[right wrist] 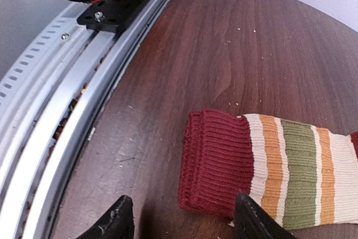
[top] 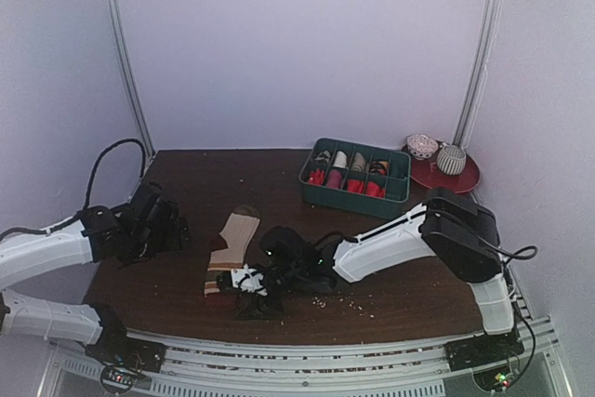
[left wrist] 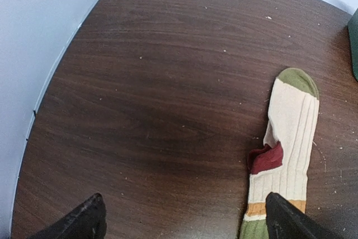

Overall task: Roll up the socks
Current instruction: Roll a pair of socks at the center of the board.

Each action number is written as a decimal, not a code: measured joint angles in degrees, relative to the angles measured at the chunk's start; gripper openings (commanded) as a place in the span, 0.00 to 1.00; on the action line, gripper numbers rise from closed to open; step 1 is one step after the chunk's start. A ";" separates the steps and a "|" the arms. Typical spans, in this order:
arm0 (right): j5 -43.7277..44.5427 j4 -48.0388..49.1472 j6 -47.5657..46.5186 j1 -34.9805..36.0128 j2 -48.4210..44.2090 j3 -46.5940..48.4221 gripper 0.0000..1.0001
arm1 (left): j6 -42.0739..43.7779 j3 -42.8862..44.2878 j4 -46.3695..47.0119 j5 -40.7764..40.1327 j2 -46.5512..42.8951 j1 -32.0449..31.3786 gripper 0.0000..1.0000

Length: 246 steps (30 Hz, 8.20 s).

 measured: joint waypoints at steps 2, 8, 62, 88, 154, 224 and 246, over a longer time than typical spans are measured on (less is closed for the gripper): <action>1.03 0.35 -0.90 0.00 1.62 0.72 0.61 | 0.00 -0.07 0.04 0.04 -0.26 0.00 0.98; 3.67 1.60 -2.91 0.00 3.89 1.99 0.58 | 0.17 -0.26 0.37 0.87 -0.37 0.00 0.98; -21.79 -28.55 38.91 -15.91 5.55 10.75 0.02 | 26.64 -27.96 63.78 34.34 8.48 -17.40 0.61; -27.32 -32.87 32.39 -16.04 8.63 13.18 0.02 | 26.93 -25.59 78.75 36.74 27.65 -17.40 0.30; 12.87 -9.27 -20.13 -5.75 -5.27 -5.92 0.06 | 14.71 -21.05 67.56 33.66 29.22 -16.35 0.00; -37.20 -35.19 34.64 -15.19 5.81 3.52 0.00 | 41.92 -21.44 68.13 36.76 23.21 -29.59 0.62; -37.22 -34.16 34.91 -15.21 5.75 3.26 0.00 | 45.55 -21.31 70.49 31.32 26.71 -33.29 0.59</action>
